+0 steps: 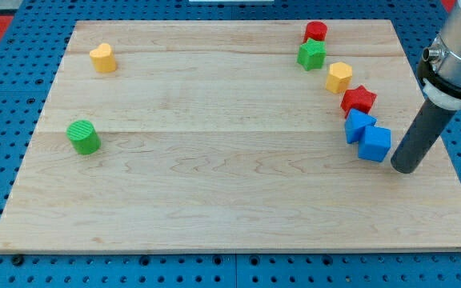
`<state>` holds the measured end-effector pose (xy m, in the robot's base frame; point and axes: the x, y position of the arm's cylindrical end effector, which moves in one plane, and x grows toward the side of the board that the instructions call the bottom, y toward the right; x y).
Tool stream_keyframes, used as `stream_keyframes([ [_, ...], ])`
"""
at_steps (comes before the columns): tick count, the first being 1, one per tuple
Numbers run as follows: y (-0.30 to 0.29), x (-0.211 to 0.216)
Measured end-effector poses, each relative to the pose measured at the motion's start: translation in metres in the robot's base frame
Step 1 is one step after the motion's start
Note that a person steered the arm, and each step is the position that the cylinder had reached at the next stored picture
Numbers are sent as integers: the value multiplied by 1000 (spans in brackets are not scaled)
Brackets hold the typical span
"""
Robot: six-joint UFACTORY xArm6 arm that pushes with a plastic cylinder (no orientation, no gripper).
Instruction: Move the green circle towards the bottom center
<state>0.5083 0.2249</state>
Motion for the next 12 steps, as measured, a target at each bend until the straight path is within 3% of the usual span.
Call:
stream_keyframes([
  [1, -28, -1],
  [3, -13, 15],
  [4, 17, -3],
  [5, 51, -56],
  [6, 45, -95],
  [8, -1, -52],
  [10, -1, 13],
  [12, -64, 20],
])
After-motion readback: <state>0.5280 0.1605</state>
